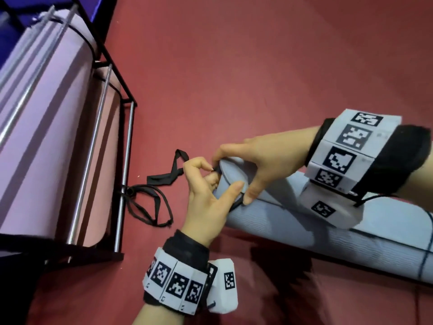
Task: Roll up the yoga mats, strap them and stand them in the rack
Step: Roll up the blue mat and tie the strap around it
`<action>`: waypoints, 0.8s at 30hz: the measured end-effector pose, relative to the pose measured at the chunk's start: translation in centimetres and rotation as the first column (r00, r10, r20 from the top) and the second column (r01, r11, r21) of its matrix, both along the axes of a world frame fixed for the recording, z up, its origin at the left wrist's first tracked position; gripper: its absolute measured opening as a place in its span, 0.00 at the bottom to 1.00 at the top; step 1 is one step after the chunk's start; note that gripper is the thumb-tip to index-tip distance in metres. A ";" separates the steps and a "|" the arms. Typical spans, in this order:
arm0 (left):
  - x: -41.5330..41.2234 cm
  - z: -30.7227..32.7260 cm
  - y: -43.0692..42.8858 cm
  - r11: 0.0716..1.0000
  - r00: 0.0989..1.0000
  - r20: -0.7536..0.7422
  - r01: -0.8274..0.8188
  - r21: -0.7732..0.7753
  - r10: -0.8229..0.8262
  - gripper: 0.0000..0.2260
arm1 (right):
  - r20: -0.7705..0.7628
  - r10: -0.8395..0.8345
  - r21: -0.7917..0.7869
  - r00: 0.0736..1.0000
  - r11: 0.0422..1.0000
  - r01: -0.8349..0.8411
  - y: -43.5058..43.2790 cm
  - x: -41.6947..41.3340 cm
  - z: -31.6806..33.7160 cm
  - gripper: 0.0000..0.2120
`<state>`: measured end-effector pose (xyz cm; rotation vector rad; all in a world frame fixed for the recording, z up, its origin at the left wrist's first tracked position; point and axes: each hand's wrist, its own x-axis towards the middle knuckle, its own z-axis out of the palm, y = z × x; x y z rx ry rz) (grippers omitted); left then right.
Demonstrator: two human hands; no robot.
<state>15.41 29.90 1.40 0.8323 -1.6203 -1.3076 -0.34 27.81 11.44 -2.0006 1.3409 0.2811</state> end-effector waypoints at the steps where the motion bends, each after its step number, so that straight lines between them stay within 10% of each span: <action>1: -0.1 0.1 0.2 1.000 1.000 0.001 -0.014 -0.006 0.014 0.21 | -0.023 0.011 0.029 1.000 1.000 -0.010 -0.4 0.2 0.2 0.36; 12: 0.0 -0.8 0.4 0.991 0.992 -0.050 -0.109 0.080 0.113 0.18 | -0.204 0.082 0.017 0.976 0.997 -0.080 -2.0 0.4 1.4 0.25; 20: 0.3 -5.1 -0.9 0.991 0.844 0.534 0.031 -0.131 0.044 0.24 | -0.392 0.041 -0.083 0.919 0.993 -0.080 -0.3 0.0 1.0 0.27; 24: 0.5 -5.5 -0.1 0.998 0.829 0.559 -0.016 0.064 -0.023 0.27 | -0.352 -0.011 -0.118 0.936 0.992 -0.033 -0.2 -0.7 1.4 0.27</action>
